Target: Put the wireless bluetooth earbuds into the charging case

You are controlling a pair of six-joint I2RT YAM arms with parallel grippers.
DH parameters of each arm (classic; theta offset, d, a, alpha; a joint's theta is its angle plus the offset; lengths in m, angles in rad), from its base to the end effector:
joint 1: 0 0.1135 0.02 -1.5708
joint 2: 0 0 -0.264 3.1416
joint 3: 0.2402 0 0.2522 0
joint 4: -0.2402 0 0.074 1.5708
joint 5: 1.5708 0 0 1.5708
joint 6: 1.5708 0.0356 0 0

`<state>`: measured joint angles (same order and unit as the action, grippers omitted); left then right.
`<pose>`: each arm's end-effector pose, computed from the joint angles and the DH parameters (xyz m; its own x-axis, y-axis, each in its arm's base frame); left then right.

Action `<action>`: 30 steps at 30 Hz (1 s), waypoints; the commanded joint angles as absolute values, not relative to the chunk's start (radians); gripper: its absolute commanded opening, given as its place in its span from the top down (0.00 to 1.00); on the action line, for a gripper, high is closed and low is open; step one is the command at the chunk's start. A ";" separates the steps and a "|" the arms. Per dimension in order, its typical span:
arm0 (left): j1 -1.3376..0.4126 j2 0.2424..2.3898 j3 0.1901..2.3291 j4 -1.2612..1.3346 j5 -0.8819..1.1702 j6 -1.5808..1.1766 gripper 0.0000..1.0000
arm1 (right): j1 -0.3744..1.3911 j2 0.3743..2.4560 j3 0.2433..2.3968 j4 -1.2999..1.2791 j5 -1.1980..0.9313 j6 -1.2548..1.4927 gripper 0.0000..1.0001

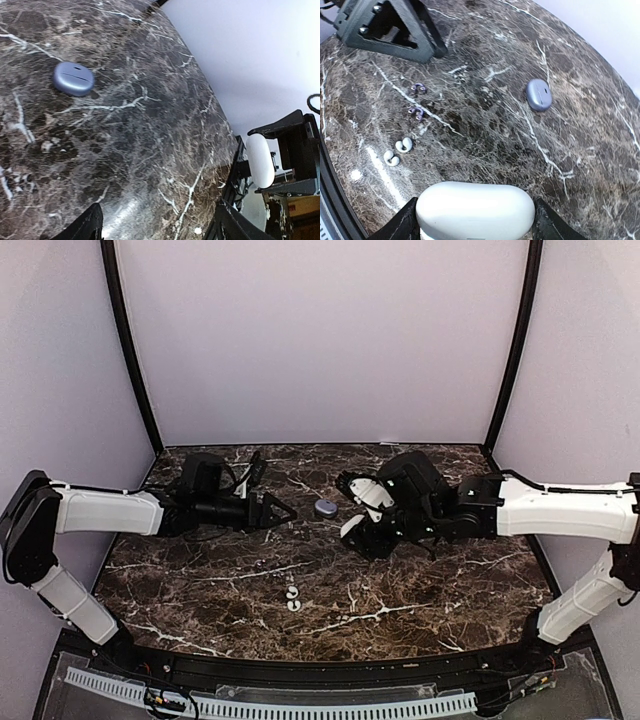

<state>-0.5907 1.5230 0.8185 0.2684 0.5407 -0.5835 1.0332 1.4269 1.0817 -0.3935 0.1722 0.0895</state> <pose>0.2619 -0.1977 0.2201 -0.7693 -0.0528 -0.6366 0.5286 0.5070 -0.6808 0.1658 0.2662 0.2749 -0.4133 -0.5212 -0.7467 -0.7474 0.6626 -0.0488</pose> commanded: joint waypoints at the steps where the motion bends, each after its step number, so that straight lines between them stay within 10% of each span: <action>1: -0.642 1.517 0.844 0.328 0.689 -0.639 0.26 | 1.093 1.436 1.127 -0.343 0.150 -0.044 0.37; 20: -0.846 1.595 0.919 0.470 0.796 -0.730 0.37 | 1.175 1.465 1.177 -0.378 0.191 -0.116 0.37; 30: -0.873 1.630 0.939 0.518 0.835 -0.767 0.66 | 1.190 1.453 1.164 -0.382 0.216 -0.120 0.38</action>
<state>-0.8661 1.6257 0.9031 0.4759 0.8009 -0.7559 1.1763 1.4654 1.1500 -0.4011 0.1902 -0.1154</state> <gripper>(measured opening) 0.421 0.676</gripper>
